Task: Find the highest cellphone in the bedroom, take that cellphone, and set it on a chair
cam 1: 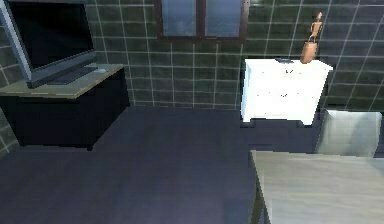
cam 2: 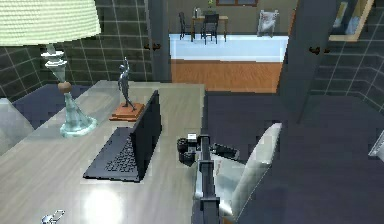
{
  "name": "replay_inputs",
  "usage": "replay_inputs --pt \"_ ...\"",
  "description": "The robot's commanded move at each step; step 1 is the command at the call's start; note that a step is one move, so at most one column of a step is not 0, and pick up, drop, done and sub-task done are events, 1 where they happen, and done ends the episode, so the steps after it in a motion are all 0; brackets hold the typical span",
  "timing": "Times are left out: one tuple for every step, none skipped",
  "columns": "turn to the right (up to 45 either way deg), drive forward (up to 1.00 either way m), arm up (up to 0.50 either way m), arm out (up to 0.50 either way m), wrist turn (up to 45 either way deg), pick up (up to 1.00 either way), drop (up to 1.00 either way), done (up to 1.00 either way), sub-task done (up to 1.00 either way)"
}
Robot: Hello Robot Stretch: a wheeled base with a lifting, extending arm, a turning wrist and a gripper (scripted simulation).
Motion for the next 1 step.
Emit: replay_inputs --pt "0.0 0.0 0.0 0.0 0.0 0.0 1.0 0.0 0.0"
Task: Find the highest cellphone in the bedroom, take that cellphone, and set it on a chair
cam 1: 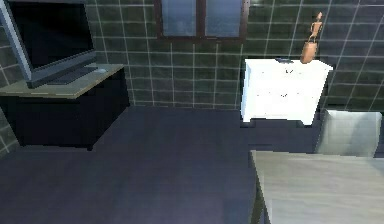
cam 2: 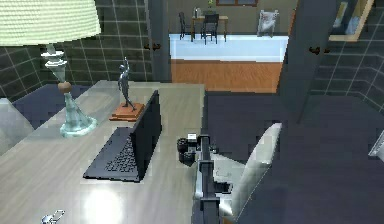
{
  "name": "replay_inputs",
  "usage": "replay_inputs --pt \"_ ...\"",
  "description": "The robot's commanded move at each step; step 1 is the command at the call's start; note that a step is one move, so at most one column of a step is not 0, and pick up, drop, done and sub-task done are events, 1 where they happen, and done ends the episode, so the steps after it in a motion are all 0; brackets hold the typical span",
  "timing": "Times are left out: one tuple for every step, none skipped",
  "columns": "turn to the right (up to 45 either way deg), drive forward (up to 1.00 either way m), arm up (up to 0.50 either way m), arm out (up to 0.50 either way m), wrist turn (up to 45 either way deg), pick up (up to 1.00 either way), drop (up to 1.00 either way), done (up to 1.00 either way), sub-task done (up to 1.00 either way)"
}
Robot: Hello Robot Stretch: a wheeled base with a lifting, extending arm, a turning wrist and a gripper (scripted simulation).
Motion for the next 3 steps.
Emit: replay_inputs --pt "0.0 0.0 0.1 0.0 0.0 0.0 0.0 0.0 0.0" --pt "0.0 0.0 0.0 -0.08 0.0 0.0 0.0 0.0 0.0" --pt "0.0 0.0 0.0 0.0 0.0 0.0 0.0 1.0 0.0"
